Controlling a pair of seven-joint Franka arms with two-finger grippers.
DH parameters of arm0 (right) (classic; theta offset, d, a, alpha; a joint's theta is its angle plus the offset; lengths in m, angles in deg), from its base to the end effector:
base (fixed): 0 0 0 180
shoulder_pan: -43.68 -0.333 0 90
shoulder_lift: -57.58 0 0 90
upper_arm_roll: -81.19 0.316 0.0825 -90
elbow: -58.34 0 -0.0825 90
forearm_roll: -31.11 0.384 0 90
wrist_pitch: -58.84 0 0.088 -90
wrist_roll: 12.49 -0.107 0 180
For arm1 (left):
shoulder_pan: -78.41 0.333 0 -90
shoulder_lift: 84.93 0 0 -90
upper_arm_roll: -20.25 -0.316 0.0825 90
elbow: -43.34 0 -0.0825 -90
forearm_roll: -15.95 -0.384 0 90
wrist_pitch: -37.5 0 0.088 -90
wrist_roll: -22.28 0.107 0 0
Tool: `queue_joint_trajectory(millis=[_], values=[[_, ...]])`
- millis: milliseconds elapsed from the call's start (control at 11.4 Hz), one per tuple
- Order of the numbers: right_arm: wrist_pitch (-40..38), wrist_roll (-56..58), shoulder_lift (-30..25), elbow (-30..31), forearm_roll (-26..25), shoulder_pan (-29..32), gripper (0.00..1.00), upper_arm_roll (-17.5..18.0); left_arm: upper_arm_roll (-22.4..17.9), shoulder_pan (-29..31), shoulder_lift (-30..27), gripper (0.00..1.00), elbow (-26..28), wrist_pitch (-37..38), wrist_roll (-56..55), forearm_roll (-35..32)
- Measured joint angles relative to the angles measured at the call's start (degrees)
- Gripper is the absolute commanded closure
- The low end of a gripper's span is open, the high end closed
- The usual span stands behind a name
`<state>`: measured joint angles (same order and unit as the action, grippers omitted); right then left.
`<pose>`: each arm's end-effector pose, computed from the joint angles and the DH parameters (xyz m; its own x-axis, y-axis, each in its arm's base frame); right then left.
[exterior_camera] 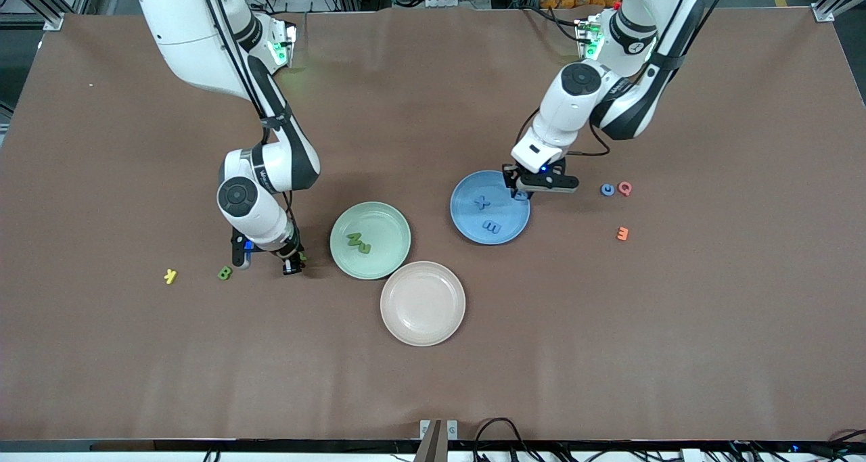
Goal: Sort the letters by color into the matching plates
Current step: 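Carry the blue a to the blue plate while the right gripper lifts the p, then release the blue a on the blue plate while the right gripper holds the p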
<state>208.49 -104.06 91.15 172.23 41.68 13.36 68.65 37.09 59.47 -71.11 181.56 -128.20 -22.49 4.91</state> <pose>0.5846 0.1862 0.1760 0.1636 -0.9864 0.0167 -0.9845 -0.1644 -0.0604 0.4135 -0.3146 0.2421 0.9810 0.0087 0.1936 -0.0227 -0.9870 0.1592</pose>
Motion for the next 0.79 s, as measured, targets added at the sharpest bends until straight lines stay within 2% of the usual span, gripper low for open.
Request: queue_joint_trajectory(millis=[175,263,439,789], values=[[-0.01,0.04,-0.04,0.05,0.0,-0.01,0.73,0.0,0.13,-1.16,1.17,1.0,-0.72,0.02,-1.54,0.0],[0.04,0.06,-0.11,0.06,-0.01,-0.01,0.8,0.0,0.1,-1.14,1.68,0.71,-1.01,0.02,-1.59,0.0],[0.01,0.73,-0.32,0.08,-0.05,-0.06,0.81,-0.01,0.07,-1.03,2.61,0.0,-1.68,0.03,-1.62,0.0],[-0.05,5.62,-0.45,0.24,-0.07,-0.13,0.82,0.03,0.06,-0.97,3.55,0.0,-2.85,0.03,-1.64,0.0]])
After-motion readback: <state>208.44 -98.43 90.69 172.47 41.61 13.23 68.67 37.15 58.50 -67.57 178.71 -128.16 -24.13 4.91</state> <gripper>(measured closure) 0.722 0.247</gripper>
